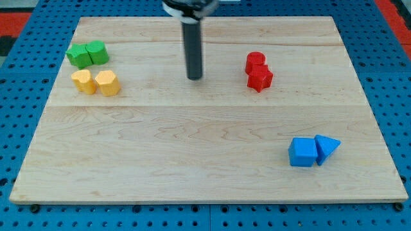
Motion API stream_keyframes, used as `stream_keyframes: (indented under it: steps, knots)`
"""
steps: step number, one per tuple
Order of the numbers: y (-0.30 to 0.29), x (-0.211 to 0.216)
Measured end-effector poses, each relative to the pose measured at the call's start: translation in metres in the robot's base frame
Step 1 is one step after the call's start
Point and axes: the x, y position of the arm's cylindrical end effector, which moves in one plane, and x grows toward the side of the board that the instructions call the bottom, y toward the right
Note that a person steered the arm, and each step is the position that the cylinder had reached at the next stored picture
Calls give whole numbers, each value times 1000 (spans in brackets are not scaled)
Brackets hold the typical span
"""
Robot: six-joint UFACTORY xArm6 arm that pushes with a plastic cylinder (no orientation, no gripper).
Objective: Separate the red star from the red circle
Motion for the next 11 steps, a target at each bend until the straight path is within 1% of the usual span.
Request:
stream_keyframes:
  steps: [1, 2, 3, 4, 5, 6, 7, 8, 10, 11]
  knots:
    - [22, 53]
    - [91, 73]
    - [121, 70]
    - [159, 43]
    - [164, -10]
    - [140, -28]
    - [82, -28]
    - [57, -27]
    - [44, -2]
    - [55, 18]
